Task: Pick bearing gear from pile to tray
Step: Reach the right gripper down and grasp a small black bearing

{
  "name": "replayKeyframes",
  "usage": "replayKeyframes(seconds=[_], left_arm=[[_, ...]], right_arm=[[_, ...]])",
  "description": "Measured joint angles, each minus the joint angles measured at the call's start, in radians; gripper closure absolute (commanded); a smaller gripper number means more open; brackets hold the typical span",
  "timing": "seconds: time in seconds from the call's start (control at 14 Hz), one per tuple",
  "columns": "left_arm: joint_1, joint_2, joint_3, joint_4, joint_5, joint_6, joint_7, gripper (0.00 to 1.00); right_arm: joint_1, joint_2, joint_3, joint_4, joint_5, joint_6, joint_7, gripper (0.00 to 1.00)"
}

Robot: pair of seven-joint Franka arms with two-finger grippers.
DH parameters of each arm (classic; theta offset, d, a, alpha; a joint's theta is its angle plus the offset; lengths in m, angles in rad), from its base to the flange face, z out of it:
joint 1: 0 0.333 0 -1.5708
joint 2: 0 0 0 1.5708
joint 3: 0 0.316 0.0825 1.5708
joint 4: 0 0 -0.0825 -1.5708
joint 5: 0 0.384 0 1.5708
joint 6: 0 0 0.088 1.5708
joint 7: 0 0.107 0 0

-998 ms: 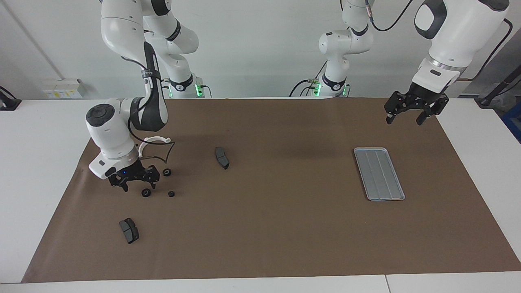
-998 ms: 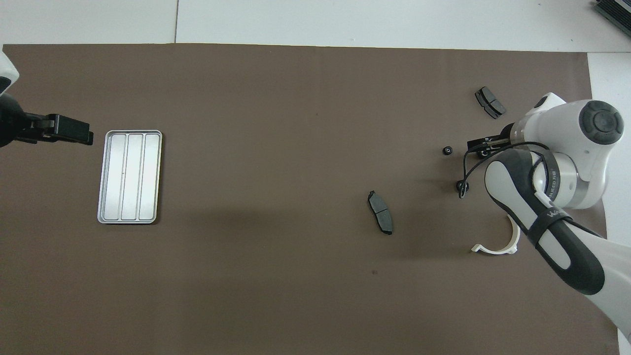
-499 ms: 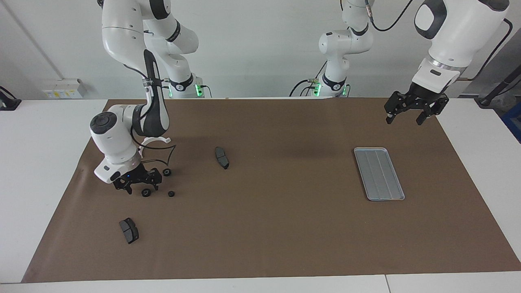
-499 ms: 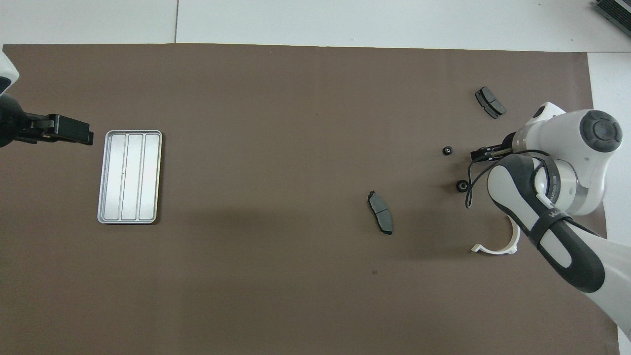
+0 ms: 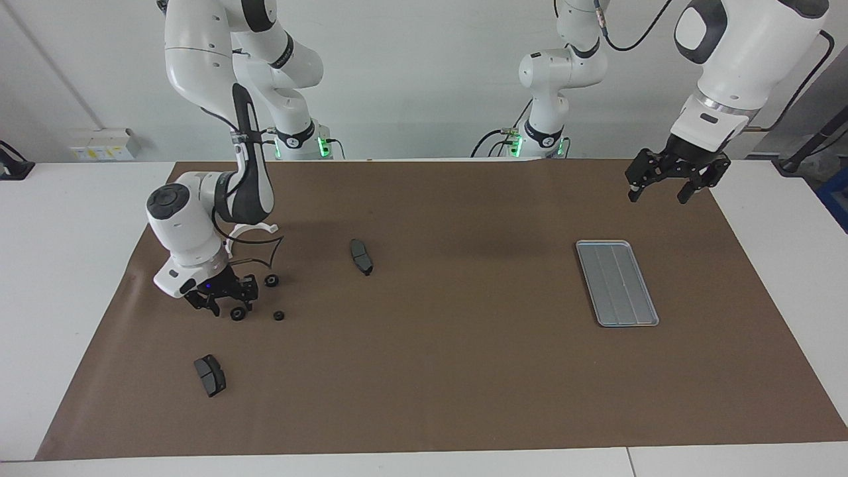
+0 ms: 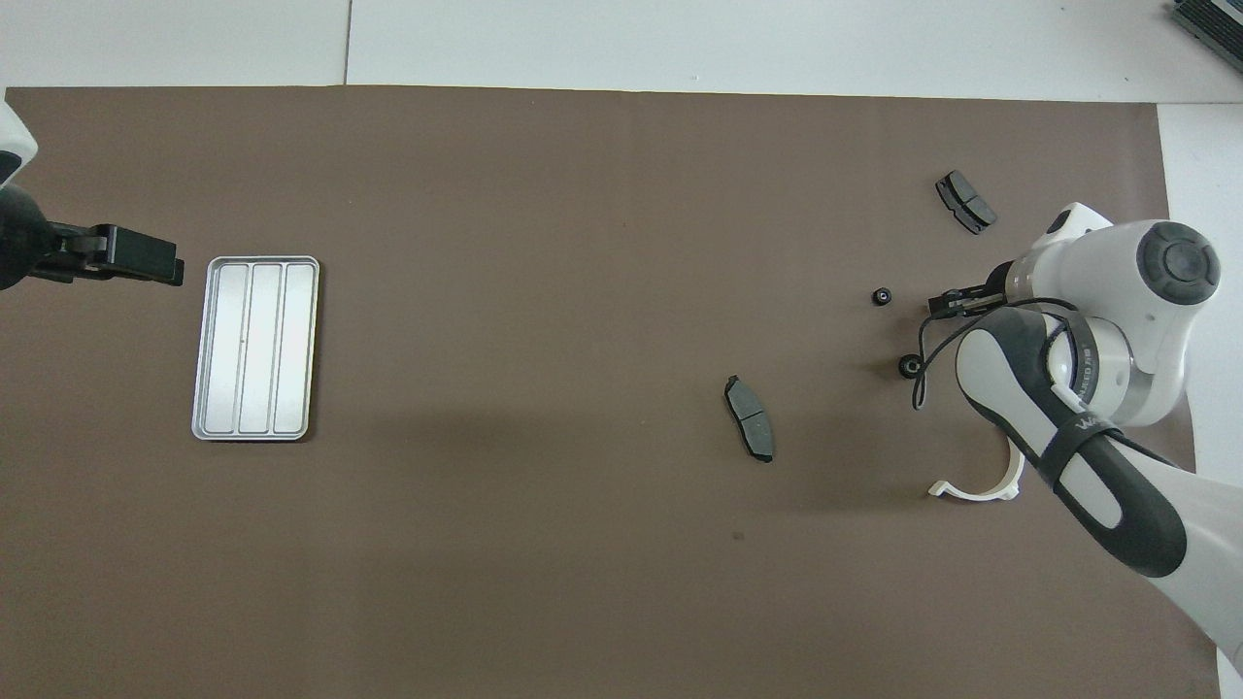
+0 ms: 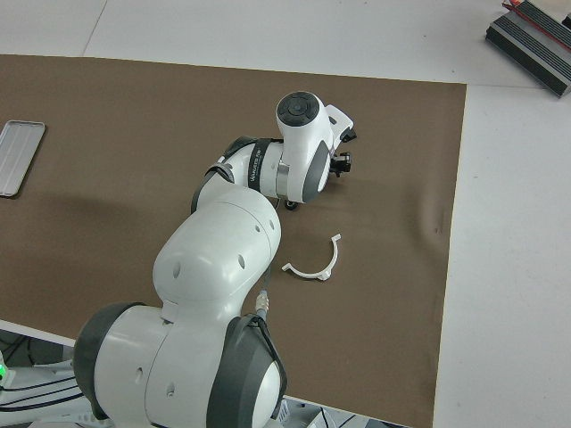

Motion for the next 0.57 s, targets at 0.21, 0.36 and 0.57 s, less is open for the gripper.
replayKeyframes(seconds=[0.21,0.36,0.57], left_arm=[[0.0,0.0,0.0,0.0,0.0,0.0,0.0,0.0],[0.0,0.0,0.0,0.0,0.0,0.0,0.0,0.0],[-0.001,0.0,-0.001,0.0,0.0,0.001,0.0,0.0]], right_arm=[[0.001,0.001,0.0,-0.007,0.014,0.002,0.0,0.38],[0.001,0.001,0.0,-0.011,0.015,0.002,0.0,0.38],[0.001,0.001,0.0,-0.012,0.015,0.002,0.0,0.44]])
